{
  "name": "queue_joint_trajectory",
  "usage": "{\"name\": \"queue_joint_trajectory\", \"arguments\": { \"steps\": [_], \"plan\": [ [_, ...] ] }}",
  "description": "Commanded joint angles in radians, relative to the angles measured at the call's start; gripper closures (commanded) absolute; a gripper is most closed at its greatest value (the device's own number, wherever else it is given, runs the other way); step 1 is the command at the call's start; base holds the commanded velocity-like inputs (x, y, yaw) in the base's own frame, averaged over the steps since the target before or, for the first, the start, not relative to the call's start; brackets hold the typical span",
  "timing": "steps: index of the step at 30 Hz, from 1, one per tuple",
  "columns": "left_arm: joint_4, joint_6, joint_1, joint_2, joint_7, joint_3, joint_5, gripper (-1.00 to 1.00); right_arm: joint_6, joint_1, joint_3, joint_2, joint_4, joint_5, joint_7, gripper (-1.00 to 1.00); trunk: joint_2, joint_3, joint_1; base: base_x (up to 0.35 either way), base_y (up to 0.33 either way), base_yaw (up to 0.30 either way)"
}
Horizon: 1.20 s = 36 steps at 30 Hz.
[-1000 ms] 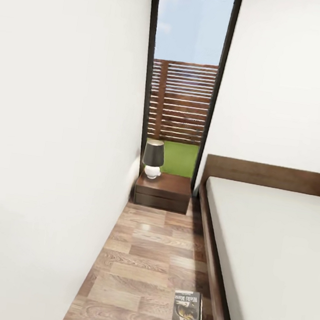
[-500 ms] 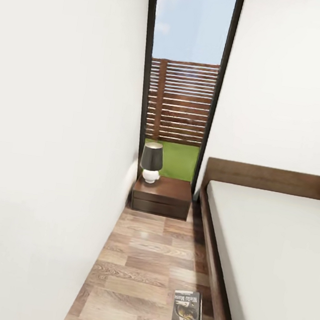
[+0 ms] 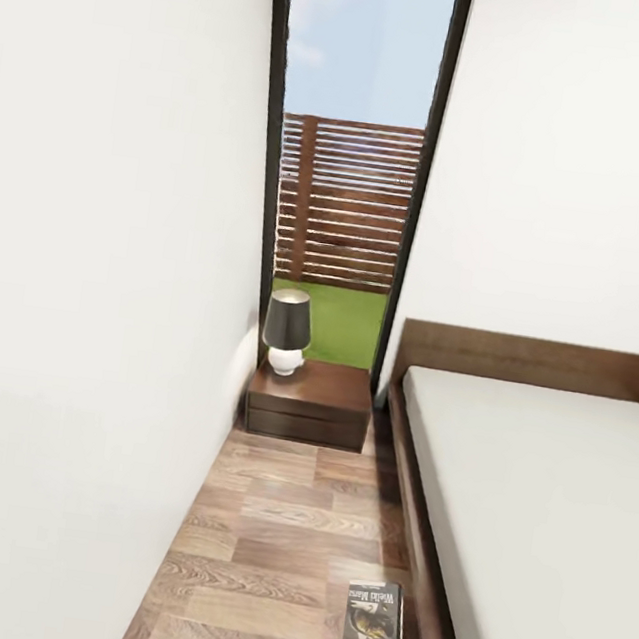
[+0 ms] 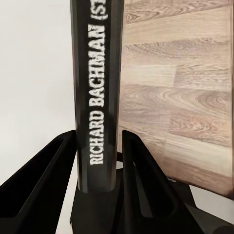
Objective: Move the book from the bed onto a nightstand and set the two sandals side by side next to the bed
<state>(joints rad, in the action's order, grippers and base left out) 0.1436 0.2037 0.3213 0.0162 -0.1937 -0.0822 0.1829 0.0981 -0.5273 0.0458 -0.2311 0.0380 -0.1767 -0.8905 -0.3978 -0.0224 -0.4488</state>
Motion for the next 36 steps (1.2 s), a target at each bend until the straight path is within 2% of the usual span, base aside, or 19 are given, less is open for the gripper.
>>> {"name": "queue_joint_trajectory", "arguments": {
  "steps": [1, 7, 36],
  "plan": [
    [-0.001, 0.003, 0.001, 0.001, -0.003, -0.008, 0.010, -1.00, 0.009, -0.002, 0.000, 0.000, 0.002, -0.012, -0.004, 1.00, -0.002, -0.002, -0.001, 0.326, 0.000, -0.223],
    [-0.001, 0.003, 0.001, 0.001, -0.003, -0.008, 0.010, -1.00, 0.009, -0.002, 0.000, 0.000, 0.002, -0.012, -0.005, 1.00, -0.002, 0.000, -0.001, 0.326, 0.000, -0.109],
    [-0.001, 0.003, 0.001, 0.001, -0.003, -0.008, 0.010, -1.00, 0.009, -0.002, 0.000, 0.001, 0.002, -0.012, -0.004, 1.00, -0.002, 0.000, -0.001, 0.326, 0.000, -0.002]
  ]
}}
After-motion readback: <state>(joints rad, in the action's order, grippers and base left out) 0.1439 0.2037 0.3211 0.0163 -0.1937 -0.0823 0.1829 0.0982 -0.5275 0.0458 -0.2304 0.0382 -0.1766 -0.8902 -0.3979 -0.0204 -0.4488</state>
